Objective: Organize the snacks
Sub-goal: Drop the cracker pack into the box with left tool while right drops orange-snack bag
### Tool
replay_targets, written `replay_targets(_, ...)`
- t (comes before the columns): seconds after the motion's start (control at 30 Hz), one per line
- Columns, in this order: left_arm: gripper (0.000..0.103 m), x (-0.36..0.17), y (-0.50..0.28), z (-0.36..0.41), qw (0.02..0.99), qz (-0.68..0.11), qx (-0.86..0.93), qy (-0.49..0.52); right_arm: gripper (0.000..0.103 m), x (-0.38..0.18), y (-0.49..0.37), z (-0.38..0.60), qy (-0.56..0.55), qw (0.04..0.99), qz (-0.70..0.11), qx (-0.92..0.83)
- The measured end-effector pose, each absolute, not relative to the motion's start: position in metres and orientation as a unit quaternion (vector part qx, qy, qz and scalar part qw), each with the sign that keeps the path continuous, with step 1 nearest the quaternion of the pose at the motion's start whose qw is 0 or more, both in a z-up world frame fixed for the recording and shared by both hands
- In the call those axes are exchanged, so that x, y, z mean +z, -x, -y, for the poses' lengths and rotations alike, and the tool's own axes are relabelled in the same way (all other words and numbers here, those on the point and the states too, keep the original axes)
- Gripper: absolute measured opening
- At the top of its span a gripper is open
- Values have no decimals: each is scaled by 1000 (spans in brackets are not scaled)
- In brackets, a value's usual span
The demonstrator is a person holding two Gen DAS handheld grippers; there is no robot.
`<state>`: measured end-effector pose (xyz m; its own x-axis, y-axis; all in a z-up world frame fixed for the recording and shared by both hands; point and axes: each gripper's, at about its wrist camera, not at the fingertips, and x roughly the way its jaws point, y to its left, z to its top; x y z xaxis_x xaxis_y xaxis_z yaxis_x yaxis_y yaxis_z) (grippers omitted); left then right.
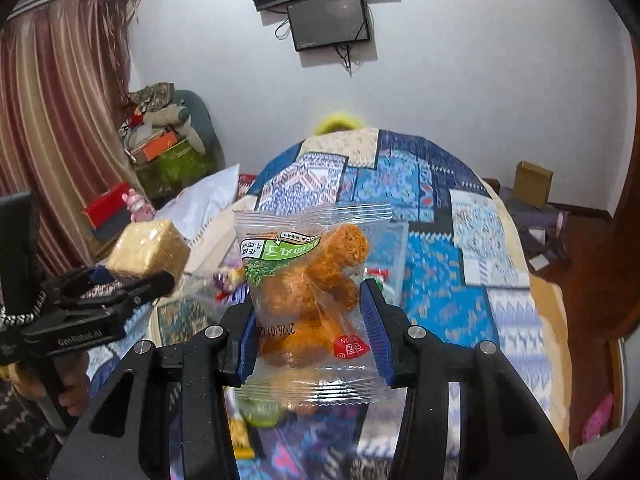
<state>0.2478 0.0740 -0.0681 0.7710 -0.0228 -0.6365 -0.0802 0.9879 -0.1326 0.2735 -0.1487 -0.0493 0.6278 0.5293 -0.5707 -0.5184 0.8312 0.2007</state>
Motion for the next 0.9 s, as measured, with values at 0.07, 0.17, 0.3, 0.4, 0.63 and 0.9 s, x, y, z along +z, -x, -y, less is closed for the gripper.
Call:
replay_targets(0.07, 80, -72, -259, -76, 938, -339, 14, 75, 43, -48, -281, 142, -5, 903, -317, 290)
replay_targets(0.17, 80, -80, -276, -78, 935, -347, 16, 72, 43, -50, -293, 133, -4, 902, -319, 292)
replay_targets(0.3, 80, -97, -296, -80, 928, -364, 15, 74, 43, -63, -310, 123, -9, 897, -332, 291)
replay_targets(0.4, 80, -111, -311, -79, 924, -376, 16, 68, 43, -76, -323, 118, -15, 893, -347, 286)
replay_targets(0.63, 80, -130, -332, -79, 917, -392, 26, 68, 43, -106, -346, 107, -9, 883, -383, 272)
replay_targets(0.9, 86, -128, -332, -82, 916, -394, 35, 70, 59, -108, -341, 111, -8, 883, -388, 264)
